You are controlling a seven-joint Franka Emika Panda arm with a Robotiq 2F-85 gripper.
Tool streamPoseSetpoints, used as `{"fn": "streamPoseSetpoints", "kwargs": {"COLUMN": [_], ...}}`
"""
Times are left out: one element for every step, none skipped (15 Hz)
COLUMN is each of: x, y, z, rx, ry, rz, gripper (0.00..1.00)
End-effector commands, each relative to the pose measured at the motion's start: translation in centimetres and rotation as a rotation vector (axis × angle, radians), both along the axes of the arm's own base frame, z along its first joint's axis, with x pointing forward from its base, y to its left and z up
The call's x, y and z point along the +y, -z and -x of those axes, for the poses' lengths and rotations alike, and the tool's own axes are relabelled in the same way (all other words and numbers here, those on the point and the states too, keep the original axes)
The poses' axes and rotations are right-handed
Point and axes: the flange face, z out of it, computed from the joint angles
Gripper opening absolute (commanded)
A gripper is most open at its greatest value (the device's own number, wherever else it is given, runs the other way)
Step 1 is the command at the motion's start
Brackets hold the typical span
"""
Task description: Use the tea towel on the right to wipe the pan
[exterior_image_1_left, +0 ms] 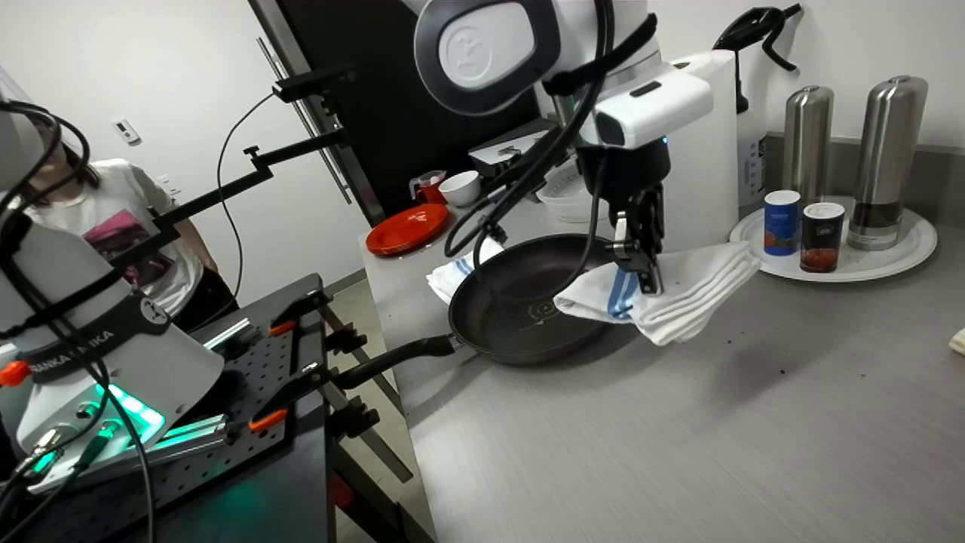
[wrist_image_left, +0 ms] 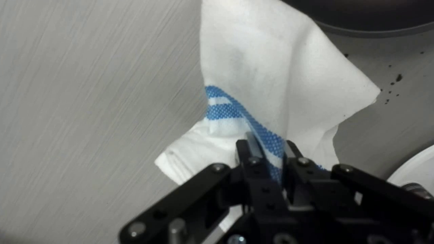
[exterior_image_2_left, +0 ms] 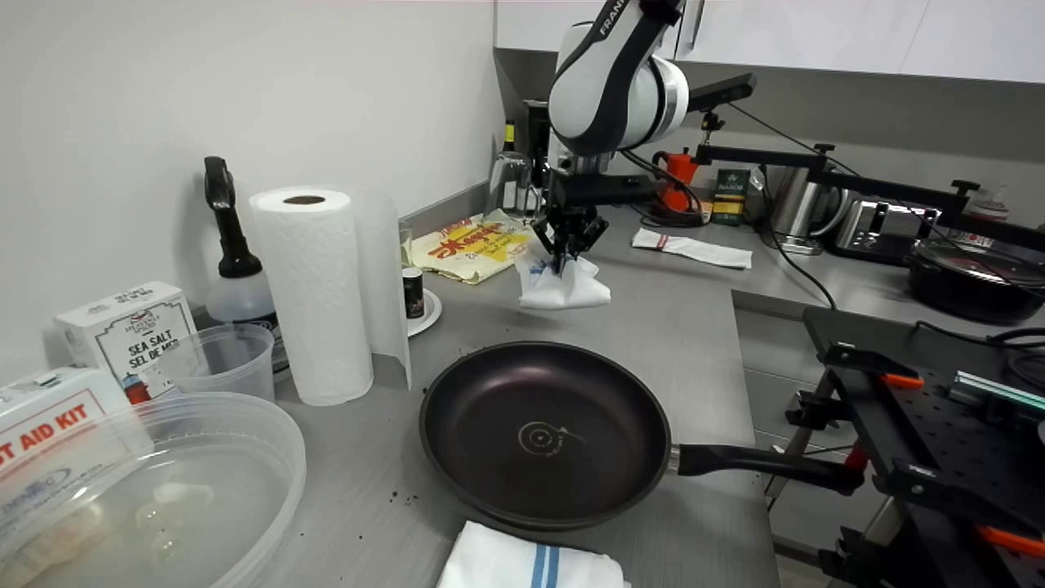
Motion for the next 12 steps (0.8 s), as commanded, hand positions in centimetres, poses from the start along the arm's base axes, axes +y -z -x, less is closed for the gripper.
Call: {"fn": "streamPoseSetpoints", "kwargs": {"x": [4.6, 6.2, 7.6, 9.2, 10.6, 11.9, 13.2, 14.3, 15.2, 16.1, 16.7, 17.2], "y": [-3.0, -3.5, -3.8, -4.0, -4.2, -4.2, -4.2, -4.1, -3.9, -3.6, -3.4, -3.0], "z": [0.5, 0.4, 0.4, 0.4, 0.4, 0.4, 0.4, 0.4, 0.3, 0.3, 0.3, 0.2], "rx": [0.000, 0.003, 0.007, 0.012, 0.018, 0.025, 0.033, 0.043, 0.053, 0.071, 0.088, 0.113], "ry": [-0.049, -0.074, -0.094, -0.116, -0.137, -0.154, -0.169, -0.181, -0.192, -0.207, -0.220, -0.236], "rz": [-0.038, -0.050, -0.058, -0.065, -0.072, -0.076, -0.078, -0.071, -0.063, -0.049, -0.037, -0.022], "gripper": [0.03, 0.03, 0.03, 0.03, 0.03, 0.03, 0.03, 0.03, 0.03, 0.03, 0.03, 0.03]}}
